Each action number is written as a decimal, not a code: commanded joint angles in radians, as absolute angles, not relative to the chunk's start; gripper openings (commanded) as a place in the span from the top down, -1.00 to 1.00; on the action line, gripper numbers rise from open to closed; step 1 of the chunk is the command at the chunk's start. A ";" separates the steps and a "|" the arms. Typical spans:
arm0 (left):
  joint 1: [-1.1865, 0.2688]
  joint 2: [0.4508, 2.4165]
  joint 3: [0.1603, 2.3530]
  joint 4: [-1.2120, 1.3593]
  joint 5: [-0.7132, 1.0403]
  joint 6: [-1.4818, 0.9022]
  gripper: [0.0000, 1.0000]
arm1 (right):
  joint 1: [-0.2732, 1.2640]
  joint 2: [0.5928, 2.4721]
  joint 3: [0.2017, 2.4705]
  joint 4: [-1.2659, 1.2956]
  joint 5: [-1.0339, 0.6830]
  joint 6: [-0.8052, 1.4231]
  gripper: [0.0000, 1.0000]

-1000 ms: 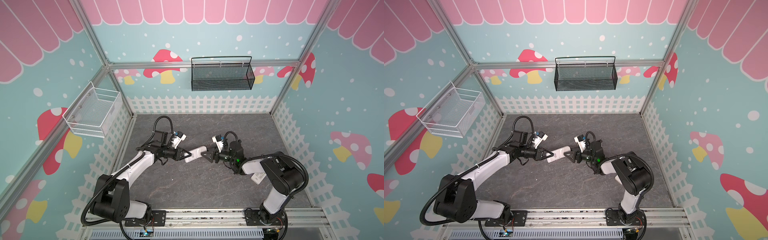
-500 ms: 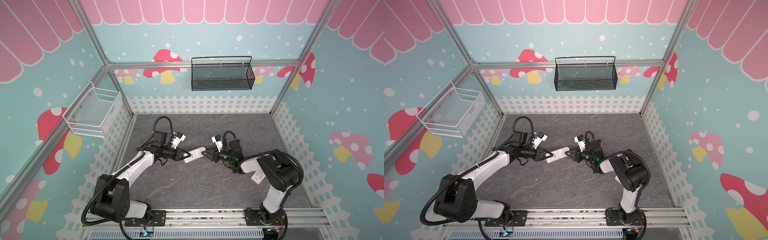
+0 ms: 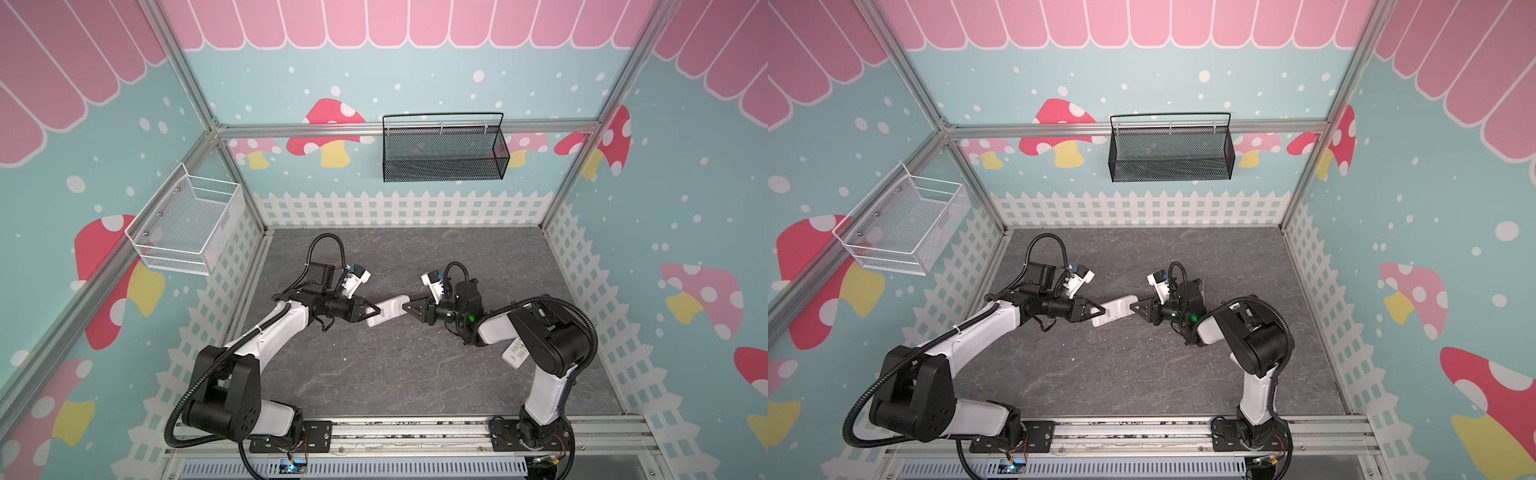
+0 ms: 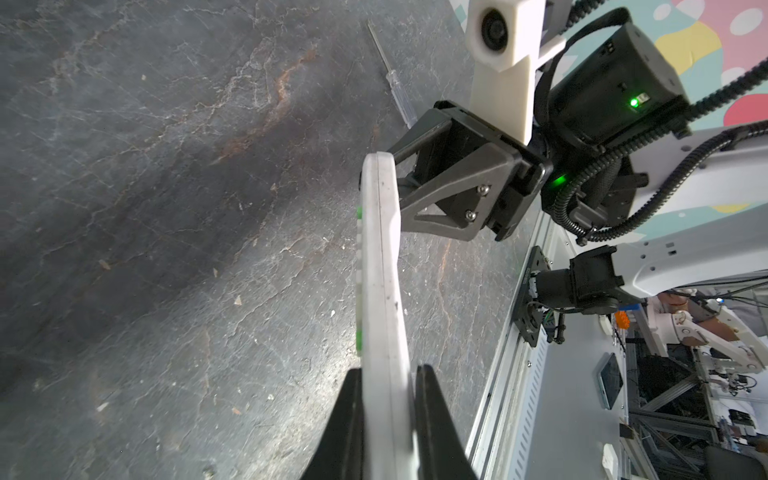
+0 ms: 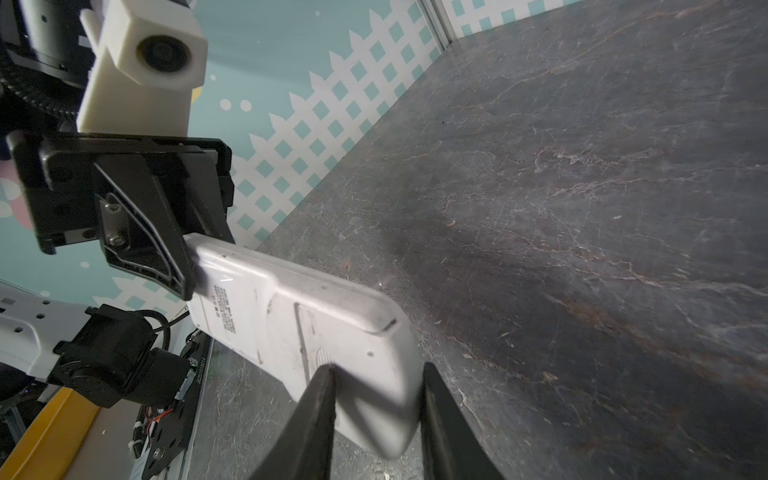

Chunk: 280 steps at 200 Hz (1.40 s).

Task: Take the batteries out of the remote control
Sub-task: 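Slide the battery cover off the remote with the right gripper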

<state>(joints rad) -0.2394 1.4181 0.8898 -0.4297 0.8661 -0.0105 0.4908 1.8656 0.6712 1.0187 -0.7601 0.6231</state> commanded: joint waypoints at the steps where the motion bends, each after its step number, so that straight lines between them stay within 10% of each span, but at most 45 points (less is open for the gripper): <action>1: -0.260 1.424 0.897 -0.376 0.941 -0.001 1.00 | 0.528 1.891 0.705 1.081 -0.843 0.635 0.60; 162: -0.259 1.435 0.881 -0.387 0.802 0.029 1.00 | 0.522 1.811 0.628 1.024 -0.838 0.597 0.98; 280: -0.333 1.489 0.897 -0.383 0.763 -0.061 1.00 | 0.217 1.327 0.680 0.172 -0.414 0.253 1.00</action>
